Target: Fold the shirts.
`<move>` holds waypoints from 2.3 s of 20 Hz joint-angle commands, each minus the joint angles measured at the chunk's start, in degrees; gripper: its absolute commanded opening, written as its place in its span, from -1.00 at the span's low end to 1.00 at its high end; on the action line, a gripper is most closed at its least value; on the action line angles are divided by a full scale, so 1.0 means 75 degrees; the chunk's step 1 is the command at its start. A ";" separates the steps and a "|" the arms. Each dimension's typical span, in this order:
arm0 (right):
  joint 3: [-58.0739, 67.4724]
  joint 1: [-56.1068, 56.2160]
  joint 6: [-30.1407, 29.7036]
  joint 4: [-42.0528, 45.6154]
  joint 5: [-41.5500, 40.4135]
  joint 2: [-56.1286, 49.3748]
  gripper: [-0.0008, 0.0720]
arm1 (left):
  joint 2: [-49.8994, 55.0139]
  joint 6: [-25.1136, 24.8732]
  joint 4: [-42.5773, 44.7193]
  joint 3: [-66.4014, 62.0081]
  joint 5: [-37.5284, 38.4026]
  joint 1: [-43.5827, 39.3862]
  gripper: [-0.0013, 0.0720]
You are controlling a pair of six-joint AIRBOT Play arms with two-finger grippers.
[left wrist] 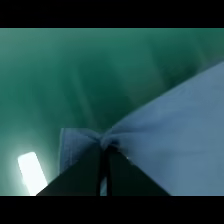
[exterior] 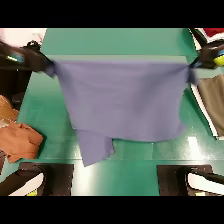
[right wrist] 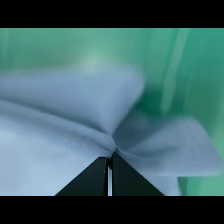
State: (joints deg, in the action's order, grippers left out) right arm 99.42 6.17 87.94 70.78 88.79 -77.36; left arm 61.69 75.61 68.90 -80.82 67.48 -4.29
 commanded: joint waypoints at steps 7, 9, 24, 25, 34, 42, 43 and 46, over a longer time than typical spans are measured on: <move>0.0455 0.0498 -0.0189 -0.0096 -0.1845 -0.2900 -0.57 | 0.2949 -0.0009 0.0213 0.0632 -0.2532 0.0114 0.08; 0.1026 0.0350 -0.0192 -0.0096 -0.1408 -0.3016 -0.06 | 0.2943 0.0420 0.0172 0.0335 -0.1871 0.0414 0.51; -0.3255 -0.0784 -0.1008 -0.2296 -0.0440 0.0583 -0.06 | -0.0122 0.0321 -0.1102 0.5910 0.0061 0.1635 0.51; -0.3448 -0.0729 -0.1008 -0.2302 -0.0527 0.0708 -0.06 | -0.0122 0.0321 -0.1373 0.6199 -0.0160 0.1635 0.51; -0.3853 -0.0708 -0.1005 -0.2288 -0.0839 0.1419 -0.06 | -0.0076 0.0417 -0.2279 0.6828 -0.2238 0.0411 0.50; -0.4028 -0.2101 -0.1003 -0.0740 0.0195 0.1979 -0.06 | -0.0079 0.0449 -0.2244 0.5706 -0.1588 0.0382 -0.90; -0.4336 -0.2422 -0.1003 -0.0621 0.0154 0.2087 -0.06 | -0.0079 0.0440 -0.2241 0.5540 -0.1451 0.0382 -0.90; -0.5782 -0.3634 -0.1078 -0.0638 -0.0294 0.2425 -0.06 | -0.0079 0.0259 -0.2253 0.5251 -0.1274 0.0382 -0.90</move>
State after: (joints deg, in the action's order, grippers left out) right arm 62.92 -14.37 80.34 63.61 88.12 -61.12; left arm 61.14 78.67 52.21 -39.07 56.16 -1.37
